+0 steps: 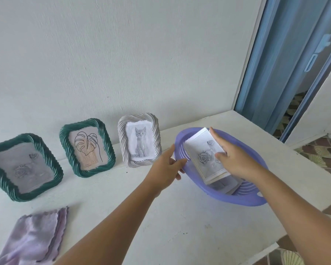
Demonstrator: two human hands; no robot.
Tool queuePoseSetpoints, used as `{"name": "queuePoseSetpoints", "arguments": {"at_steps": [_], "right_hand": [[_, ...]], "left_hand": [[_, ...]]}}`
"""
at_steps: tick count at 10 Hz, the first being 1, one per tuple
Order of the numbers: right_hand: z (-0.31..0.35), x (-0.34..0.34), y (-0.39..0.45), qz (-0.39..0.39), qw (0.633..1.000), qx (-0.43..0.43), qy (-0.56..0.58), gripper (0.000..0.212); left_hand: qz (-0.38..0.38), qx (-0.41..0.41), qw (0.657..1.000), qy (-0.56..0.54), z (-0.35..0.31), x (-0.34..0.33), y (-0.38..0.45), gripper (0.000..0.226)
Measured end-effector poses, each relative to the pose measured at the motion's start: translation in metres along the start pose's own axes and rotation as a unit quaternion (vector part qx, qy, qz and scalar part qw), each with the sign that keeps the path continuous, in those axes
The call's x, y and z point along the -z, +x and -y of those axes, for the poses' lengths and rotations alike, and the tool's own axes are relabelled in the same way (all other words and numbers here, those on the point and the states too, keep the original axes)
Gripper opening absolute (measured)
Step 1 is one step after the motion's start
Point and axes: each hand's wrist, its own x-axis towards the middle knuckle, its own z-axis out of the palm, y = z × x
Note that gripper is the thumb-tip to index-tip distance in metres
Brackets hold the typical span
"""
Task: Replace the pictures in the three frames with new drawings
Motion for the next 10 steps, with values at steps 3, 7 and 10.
{"name": "queuePoseSetpoints", "arguments": {"at_steps": [3, 7, 10], "right_hand": [[-0.006, 0.002, 0.007, 0.103, 0.990, -0.028, -0.096, 0.080], [-0.016, -0.013, 0.015, 0.135, 0.963, -0.026, -0.231, 0.080], [-0.017, -0.010, 0.019, 0.054, 0.978, 0.014, -0.200, 0.060]], "left_hand": [[0.000, 0.028, 0.999, -0.032, 0.014, 0.006, -0.002, 0.070], [0.000, 0.031, 0.999, -0.033, 0.015, 0.007, -0.002, 0.073], [-0.003, 0.020, 1.000, -0.016, 0.015, 0.005, 0.004, 0.071]]}}
